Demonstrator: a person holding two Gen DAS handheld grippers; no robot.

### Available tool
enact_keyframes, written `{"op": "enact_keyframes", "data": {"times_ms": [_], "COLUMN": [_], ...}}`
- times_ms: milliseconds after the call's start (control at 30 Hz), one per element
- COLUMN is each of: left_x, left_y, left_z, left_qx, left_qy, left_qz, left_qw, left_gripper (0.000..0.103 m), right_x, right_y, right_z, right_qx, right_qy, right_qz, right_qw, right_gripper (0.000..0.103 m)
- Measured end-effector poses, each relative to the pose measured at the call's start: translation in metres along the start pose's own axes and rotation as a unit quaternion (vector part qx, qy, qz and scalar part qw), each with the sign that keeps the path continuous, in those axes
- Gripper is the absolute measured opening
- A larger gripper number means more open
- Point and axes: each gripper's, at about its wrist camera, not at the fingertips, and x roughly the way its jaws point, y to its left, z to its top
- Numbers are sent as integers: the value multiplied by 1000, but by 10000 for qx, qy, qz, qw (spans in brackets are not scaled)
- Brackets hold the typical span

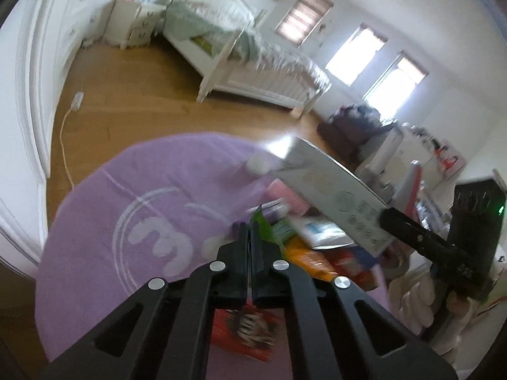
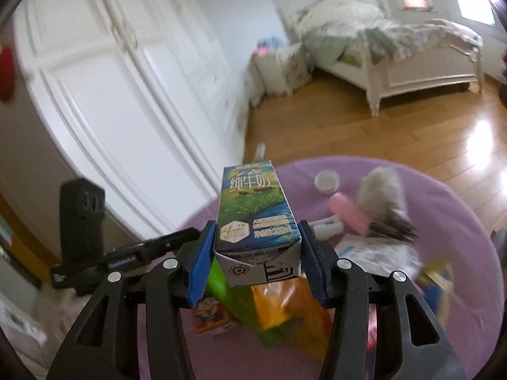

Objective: Collect trash
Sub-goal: 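Grasp the green-and-white milk carton with the right gripper, then carry the milk carton to the black bin and open the right gripper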

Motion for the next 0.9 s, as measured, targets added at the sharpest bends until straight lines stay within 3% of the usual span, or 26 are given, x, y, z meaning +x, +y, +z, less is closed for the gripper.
{"op": "enact_keyframes", "data": {"times_ms": [100,200,333,433,600,733,900], "left_x": [-23,-39,-30,1,90,148,206], "left_y": [-23,-60,-116,-165,-249,-304,-342], "left_z": [0,2,0,-12,-58,-104,-155], "left_qx": [118,348,778,1154,1542,1855,2303], "left_qy": [-328,-475,-343,-68,760,1262,1709], "left_qz": [-118,-434,-967,-1321,-1872,-1890,-1621], "left_qw": [9993,9973,9917,9845,9672,9560,9442], "left_gripper": [2,2,2,2,2,2,2], "right_x": [-58,-113,-181,-224,-271,-285,-291], "right_y": [-13,-34,-68,-97,-156,-200,-239], "right_z": [-11,-33,-66,-97,-154,-205,-251], "right_qx": [303,606,1118,1463,2233,2765,3205], "right_qy": [-563,-1036,-1477,-1701,-1783,-1644,-1519], "right_qz": [-146,-635,-1275,-1845,-2661,-3174,-3356], "right_qw": [9978,9907,9744,9569,9206,8921,8727], "right_gripper": [51,51,51,51,52,52,52]}}
